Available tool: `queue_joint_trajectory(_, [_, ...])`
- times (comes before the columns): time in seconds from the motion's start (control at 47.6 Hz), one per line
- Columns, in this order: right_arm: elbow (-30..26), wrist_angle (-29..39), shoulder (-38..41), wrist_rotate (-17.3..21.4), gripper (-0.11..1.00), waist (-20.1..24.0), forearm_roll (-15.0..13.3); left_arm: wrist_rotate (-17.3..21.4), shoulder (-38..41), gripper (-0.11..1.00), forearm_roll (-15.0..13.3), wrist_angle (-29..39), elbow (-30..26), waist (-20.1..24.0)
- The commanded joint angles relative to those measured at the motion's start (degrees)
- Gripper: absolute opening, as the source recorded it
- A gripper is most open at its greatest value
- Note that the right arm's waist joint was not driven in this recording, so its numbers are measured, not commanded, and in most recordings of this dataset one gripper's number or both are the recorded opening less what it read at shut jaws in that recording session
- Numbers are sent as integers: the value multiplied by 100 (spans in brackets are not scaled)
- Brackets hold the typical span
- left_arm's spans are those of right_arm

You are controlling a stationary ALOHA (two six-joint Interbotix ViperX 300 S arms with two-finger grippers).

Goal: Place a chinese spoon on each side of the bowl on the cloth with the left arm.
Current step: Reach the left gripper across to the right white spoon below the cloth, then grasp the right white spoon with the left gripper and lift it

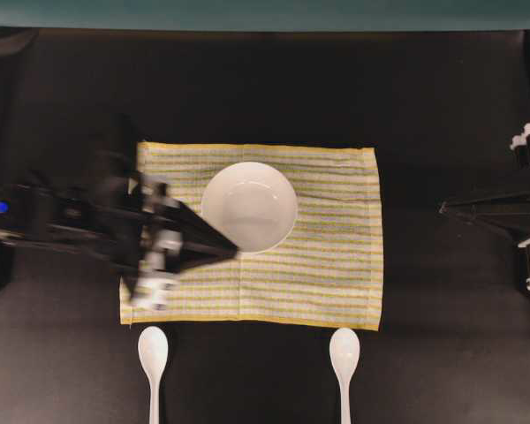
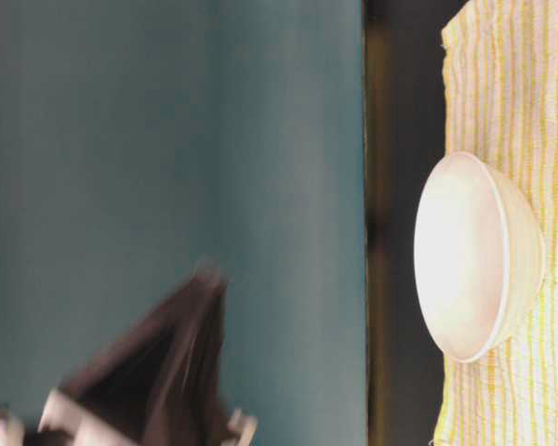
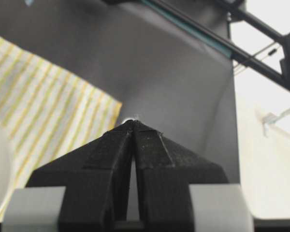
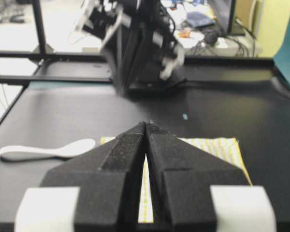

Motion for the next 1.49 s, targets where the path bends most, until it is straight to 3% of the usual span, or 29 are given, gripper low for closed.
queue_joint_trajectory(0.0, [-79,44,-53,-35,0,0,9,-62,519,3,18,-70,-598,-53])
queue_joint_trajectory(0.126, [-62,132,-158,-35,0,0,9,-70,1081,18,18,-70,-1239,-62])
queue_joint_trajectory(0.336, [-18,255,-255,0,0,0,9,-97,1942,71,18,369,-2065,-202])
queue_joint_trajectory(0.441, [-9,272,-264,18,0,0,9,-167,2452,87,18,615,-2505,-352])
queue_joint_trajectory(0.631, [0,290,-264,35,0,0,9,-176,3059,84,18,633,-2909,-422])
queue_joint_trajectory(0.925, [9,334,-264,44,0,0,9,-114,3700,83,26,527,-2997,-598])
queue_joint_trajectory(1.472, [9,316,-272,53,0,0,9,79,3920,81,35,563,-2988,-677])
